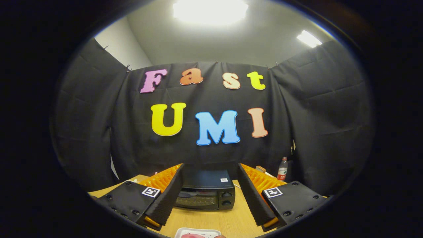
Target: Open the toaster oven, put the food inside, and close the toaster oven door.
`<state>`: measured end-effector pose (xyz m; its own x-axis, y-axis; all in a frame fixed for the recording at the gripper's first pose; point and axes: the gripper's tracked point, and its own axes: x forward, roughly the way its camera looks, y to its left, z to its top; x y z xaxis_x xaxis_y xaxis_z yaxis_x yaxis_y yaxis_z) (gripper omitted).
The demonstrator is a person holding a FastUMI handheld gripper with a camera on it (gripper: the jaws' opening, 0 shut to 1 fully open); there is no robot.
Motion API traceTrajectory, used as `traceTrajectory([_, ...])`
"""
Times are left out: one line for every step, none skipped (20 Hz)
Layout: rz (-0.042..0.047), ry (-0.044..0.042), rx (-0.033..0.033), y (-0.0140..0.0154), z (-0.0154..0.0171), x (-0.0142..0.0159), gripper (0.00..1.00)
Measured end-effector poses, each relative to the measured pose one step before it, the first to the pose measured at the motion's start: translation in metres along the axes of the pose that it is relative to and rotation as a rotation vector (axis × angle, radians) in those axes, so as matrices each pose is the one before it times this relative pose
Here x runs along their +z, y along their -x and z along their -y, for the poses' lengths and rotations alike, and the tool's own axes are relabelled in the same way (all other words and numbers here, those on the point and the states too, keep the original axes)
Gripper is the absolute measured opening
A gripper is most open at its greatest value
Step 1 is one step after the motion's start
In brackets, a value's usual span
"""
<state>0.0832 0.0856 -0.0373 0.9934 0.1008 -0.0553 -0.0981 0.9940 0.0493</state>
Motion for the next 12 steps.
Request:
traceTrajectory([-0.01027,0.00095,0.01282,-0.0084,-0.00746,-0.0066,0.98])
traceTrajectory([-0.00848,0.00204,0.00903,-0.0086,-0.0067,-0.00552,0.98])
traceTrajectory([-0.00835,0.00123,0.00772,-0.00947,-0.00586,-0.00654,0.98])
traceTrajectory([-0.01083,-0.00131,0.01056,-0.00966,-0.00704,-0.00599,0.98])
traceTrajectory([-0.01232,-0.00291,0.01063,-0.00938,-0.0064,-0.00685,0.98])
traceTrajectory([-0.01078,-0.00373,0.01024,-0.00928,-0.00702,-0.00491,0.98])
traceTrajectory([-0.0108,-0.0029,0.00906,-0.0097,-0.00631,-0.00596,0.98])
traceTrajectory([-0.01233,-0.00215,0.00776,-0.00962,-0.00522,-0.00644,0.98])
traceTrajectory([-0.01199,-0.00227,0.00545,-0.00901,-0.00443,-0.00775,0.98])
traceTrajectory([-0.01352,-0.00326,0.00384,-0.00901,-0.00365,-0.00676,0.98])
traceTrajectory([-0.01766,-0.00501,0.00309,-0.00868,-0.00371,-0.00794,0.98])
traceTrajectory([-0.01776,-0.00489,0.00041,-0.00861,-0.00223,-0.0078,0.98])
